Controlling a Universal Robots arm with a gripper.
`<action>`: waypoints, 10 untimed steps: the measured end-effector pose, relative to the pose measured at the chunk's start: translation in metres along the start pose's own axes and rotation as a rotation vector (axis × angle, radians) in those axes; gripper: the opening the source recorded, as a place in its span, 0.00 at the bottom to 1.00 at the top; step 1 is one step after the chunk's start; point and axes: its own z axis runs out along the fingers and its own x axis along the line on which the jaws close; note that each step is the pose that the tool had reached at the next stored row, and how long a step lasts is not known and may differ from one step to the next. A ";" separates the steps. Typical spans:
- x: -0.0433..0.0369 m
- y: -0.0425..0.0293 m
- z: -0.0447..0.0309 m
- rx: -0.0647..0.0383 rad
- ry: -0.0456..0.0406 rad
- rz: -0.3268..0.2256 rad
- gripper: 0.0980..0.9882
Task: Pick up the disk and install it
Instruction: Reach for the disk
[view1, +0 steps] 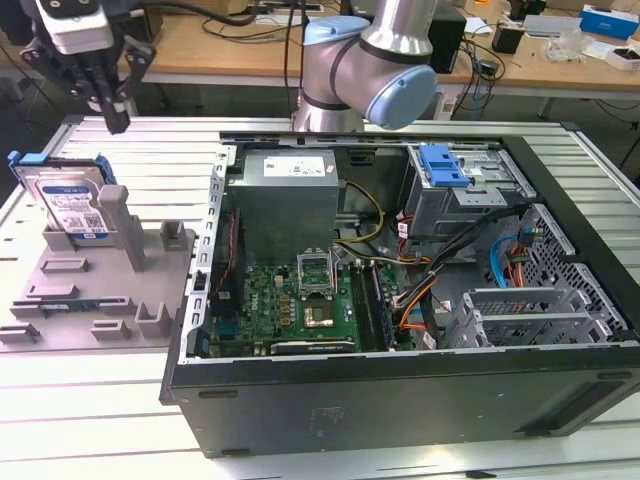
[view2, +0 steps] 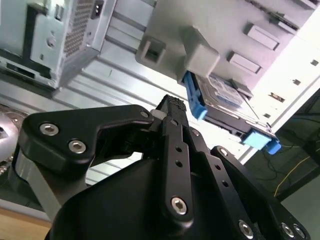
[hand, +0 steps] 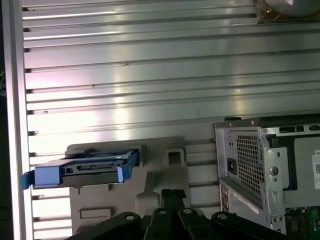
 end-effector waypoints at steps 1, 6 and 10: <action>0.0039 0.0014 0.0002 0.000 0.0006 0.000 0.01; 0.0288 0.0101 0.0015 0.001 0.0059 0.000 0.01; 0.0353 0.0119 0.0018 0.001 0.0095 0.000 0.01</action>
